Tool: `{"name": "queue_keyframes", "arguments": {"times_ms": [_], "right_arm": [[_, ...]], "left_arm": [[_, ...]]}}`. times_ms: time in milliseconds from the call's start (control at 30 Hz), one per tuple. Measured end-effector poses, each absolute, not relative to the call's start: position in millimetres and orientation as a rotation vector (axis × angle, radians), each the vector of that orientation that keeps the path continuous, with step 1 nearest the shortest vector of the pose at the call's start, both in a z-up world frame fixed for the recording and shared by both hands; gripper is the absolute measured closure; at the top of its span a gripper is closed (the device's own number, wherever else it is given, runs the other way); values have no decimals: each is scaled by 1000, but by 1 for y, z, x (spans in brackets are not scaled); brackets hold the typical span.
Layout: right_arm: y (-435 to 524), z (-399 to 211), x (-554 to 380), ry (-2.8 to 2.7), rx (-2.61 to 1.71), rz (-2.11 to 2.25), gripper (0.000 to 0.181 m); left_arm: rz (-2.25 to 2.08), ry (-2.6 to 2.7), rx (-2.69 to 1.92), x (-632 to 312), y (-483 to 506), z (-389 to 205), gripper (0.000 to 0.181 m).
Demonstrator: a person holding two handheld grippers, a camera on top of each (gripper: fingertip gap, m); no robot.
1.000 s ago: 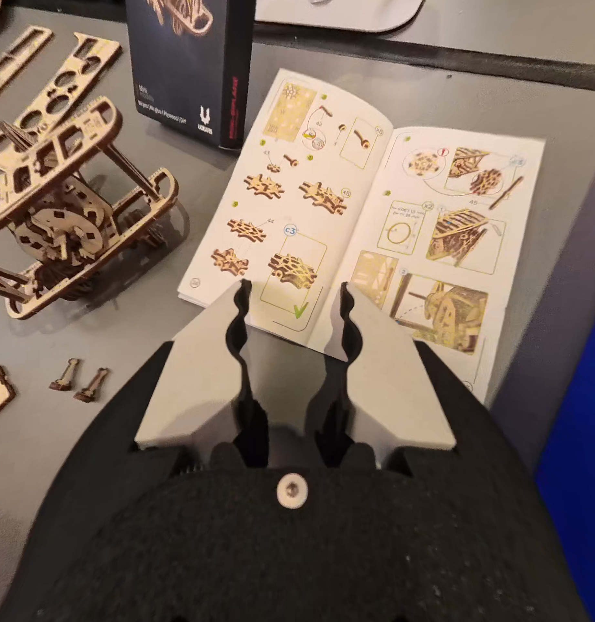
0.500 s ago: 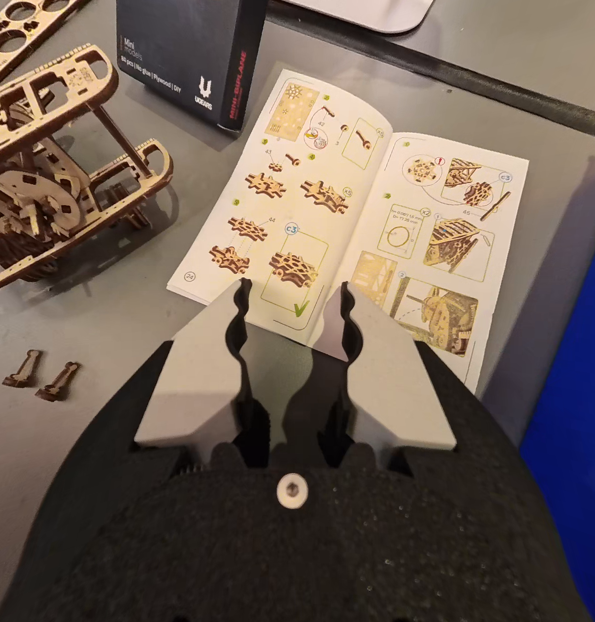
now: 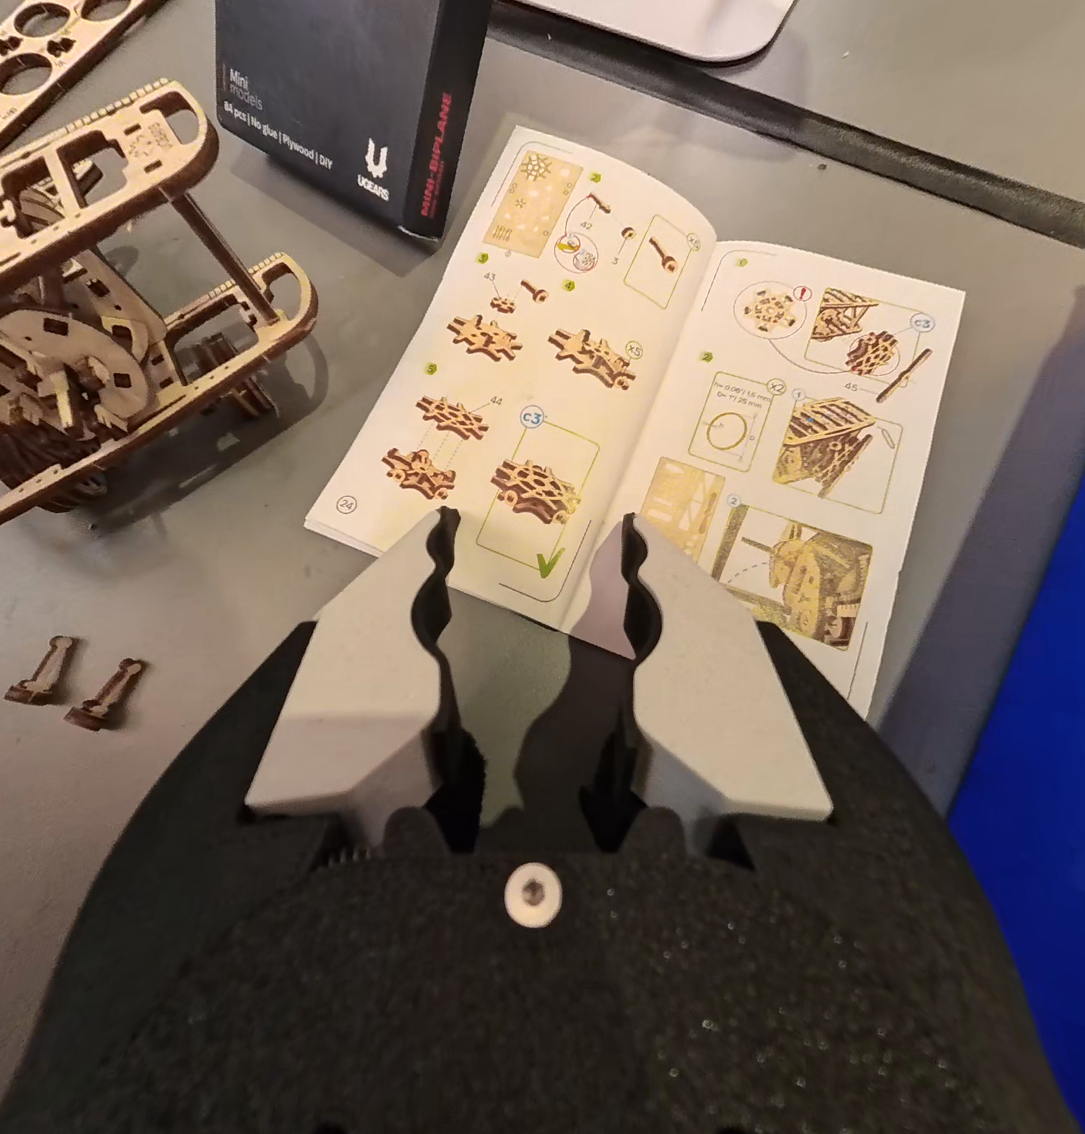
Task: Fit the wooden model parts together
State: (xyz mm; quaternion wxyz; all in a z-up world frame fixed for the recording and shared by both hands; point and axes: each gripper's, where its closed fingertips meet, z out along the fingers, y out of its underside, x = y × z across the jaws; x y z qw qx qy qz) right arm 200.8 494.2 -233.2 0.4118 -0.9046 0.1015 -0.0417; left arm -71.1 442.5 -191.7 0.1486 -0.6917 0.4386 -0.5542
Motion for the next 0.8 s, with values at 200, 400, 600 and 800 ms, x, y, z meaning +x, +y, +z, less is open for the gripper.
{"name": "queue_keyframes", "arguments": {"times_ms": [200,400,600,800], "right_arm": [[494,-233,201,255,-2276,-105,127],[494,-233,201,255,-2276,-105,127],[494,-233,201,255,-2276,-105,127],[494,-233,201,256,-2276,-105,127]], "left_arm": [[-1593,1266,-1990,-71,442,-192,174],[-1588,1254,-1985,-71,443,-191,174],[-1584,1256,-1987,-71,443,-192,174],[-1571,1264,-1999,-71,443,-194,174]]}}
